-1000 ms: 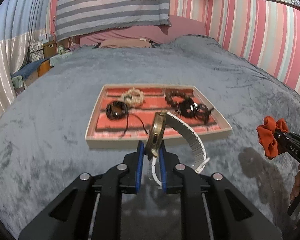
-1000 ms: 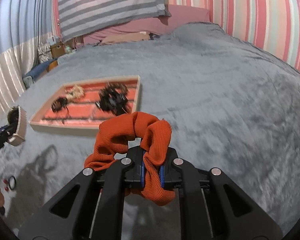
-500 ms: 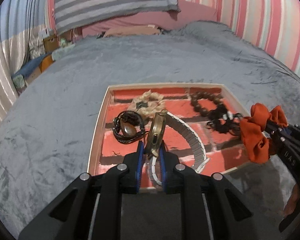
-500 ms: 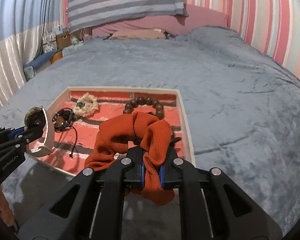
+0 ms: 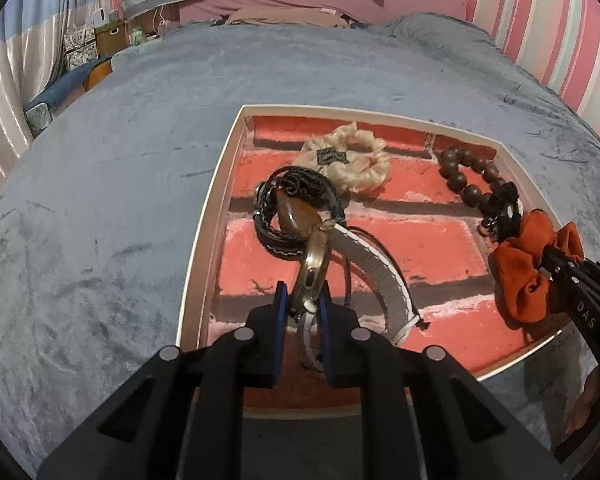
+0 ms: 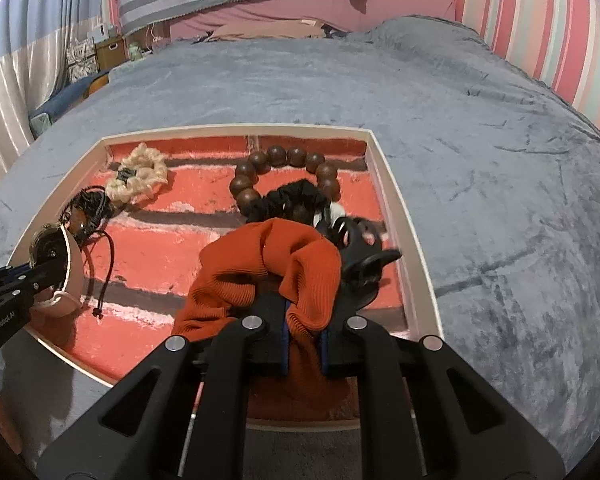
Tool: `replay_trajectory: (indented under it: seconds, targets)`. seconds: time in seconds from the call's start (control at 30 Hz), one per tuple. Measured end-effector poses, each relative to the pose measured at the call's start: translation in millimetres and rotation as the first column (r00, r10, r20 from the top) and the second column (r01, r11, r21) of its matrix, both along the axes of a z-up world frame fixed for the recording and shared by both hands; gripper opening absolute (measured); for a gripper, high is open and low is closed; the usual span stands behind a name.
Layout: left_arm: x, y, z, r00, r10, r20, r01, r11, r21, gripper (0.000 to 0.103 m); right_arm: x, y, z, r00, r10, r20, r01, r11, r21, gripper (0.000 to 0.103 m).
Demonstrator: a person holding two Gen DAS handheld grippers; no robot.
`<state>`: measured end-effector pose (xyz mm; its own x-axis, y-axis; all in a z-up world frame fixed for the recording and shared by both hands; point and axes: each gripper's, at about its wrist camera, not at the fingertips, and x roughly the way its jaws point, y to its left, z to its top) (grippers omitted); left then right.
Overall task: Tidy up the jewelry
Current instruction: 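Open both tools to drop the watch and scrunchie into the tray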
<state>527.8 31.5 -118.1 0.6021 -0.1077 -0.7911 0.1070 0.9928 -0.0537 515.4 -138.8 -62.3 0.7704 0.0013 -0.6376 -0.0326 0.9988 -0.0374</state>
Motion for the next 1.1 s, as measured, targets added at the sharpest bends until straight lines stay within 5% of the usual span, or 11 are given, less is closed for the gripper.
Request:
replay_trajectory:
  seconds: [0.3,0.63,0.7,1.1]
  targets:
    - [-2,-2,4,1.0,0.005,-0.01,-0.005,1.0,0.025,0.025,0,-5,-5,0.999,0.01,-0.033,-0.009,0.999,0.031,0.025]
    - [-41,-7,65,0.987,-0.008,0.16,0.003,0.999,0.032,0.082,-38,-15,34,0.997,0.034,0.072,-0.039,0.997,0.069,0.089]
    - [-55,-2,79,0.982,-0.001,0.191,-0.004,1.0,0.025,0.088,-52,-18,44,0.995,0.022,0.101,-0.029,0.998,0.06,0.095]
    - [-173,32,98,0.965,0.017,0.262,-0.031,0.998,0.05,0.093,-156,-49,42,0.993,0.013,0.114,-0.022,0.997,0.072,0.099]
